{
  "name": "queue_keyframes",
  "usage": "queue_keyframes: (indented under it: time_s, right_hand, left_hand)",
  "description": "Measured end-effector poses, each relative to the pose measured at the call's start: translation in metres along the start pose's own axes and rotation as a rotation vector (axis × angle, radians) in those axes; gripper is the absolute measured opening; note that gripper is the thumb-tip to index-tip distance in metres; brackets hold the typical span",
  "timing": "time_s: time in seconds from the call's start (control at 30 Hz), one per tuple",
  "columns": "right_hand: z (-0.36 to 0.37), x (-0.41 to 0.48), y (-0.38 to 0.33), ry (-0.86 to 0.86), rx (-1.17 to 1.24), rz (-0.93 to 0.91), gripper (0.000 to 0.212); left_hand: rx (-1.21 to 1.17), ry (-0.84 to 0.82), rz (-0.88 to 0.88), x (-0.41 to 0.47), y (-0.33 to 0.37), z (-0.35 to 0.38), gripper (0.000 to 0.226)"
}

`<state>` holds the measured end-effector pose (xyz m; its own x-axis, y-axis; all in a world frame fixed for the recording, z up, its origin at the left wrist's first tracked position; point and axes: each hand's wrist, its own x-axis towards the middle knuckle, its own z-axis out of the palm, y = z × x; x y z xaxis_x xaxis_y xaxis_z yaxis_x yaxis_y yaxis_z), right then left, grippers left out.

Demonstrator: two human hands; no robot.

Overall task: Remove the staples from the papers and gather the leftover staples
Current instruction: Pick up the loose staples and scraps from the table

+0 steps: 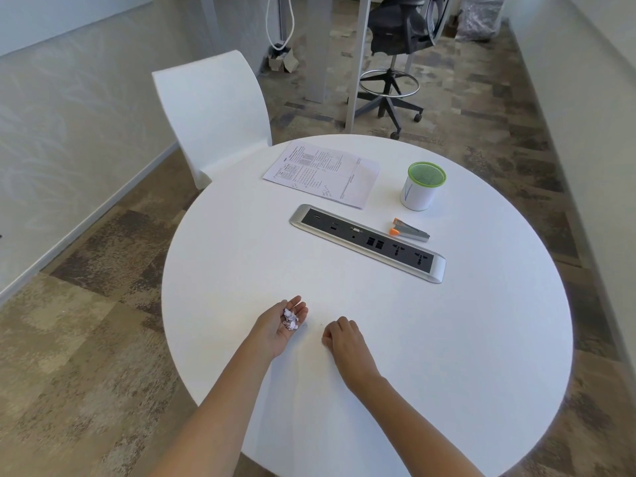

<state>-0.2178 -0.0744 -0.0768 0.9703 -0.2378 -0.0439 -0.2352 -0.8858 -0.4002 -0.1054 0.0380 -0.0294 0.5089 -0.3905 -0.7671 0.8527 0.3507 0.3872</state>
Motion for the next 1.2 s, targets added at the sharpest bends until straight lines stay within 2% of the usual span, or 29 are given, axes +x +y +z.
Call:
queue_keyframes:
  time_s: [0.2, 0.27, 0.4, 0.57, 0.73, 1.0, 1.2]
  right_hand:
    - [-0.014, 0.011, -0.001, 0.041, 0.338, 0.192, 0.016]
    - [-0.019, 0.013, 0.000, 0.051, 0.385, 0.211, 0.019]
    - [-0.019, 0.011, 0.001, 0.069, 0.306, 0.140, 0.026]
    - [-0.009, 0.004, 0.000, -0.008, 0.101, -0.116, 0.033]
    - [-0.003, -0.007, 0.006, -0.030, -0.008, -0.243, 0.022]
    - [-0.011, -0.004, -0.004, -0.049, -0.072, -0.175, 0.030]
    - [-0.008, 0.001, -0.008, 0.002, -0.007, -0.096, 0.031]
  left_hand:
    - [-0.004, 0.007, 0.001, -0.004, -0.001, -0.002, 0.034]
    - [-0.009, 0.004, 0.001, -0.004, -0.001, -0.004, 0.035]
    - [-0.014, 0.005, 0.016, -0.003, -0.001, -0.007, 0.034]
    - [-0.011, 0.013, 0.023, -0.003, -0.002, -0.008, 0.033]
    - [0.016, 0.015, 0.021, -0.005, -0.002, -0.006, 0.033]
    - [0.029, 0.020, 0.004, -0.004, -0.005, -0.002, 0.034]
    - [0.040, 0.013, 0.002, -0.003, -0.006, 0.000, 0.033]
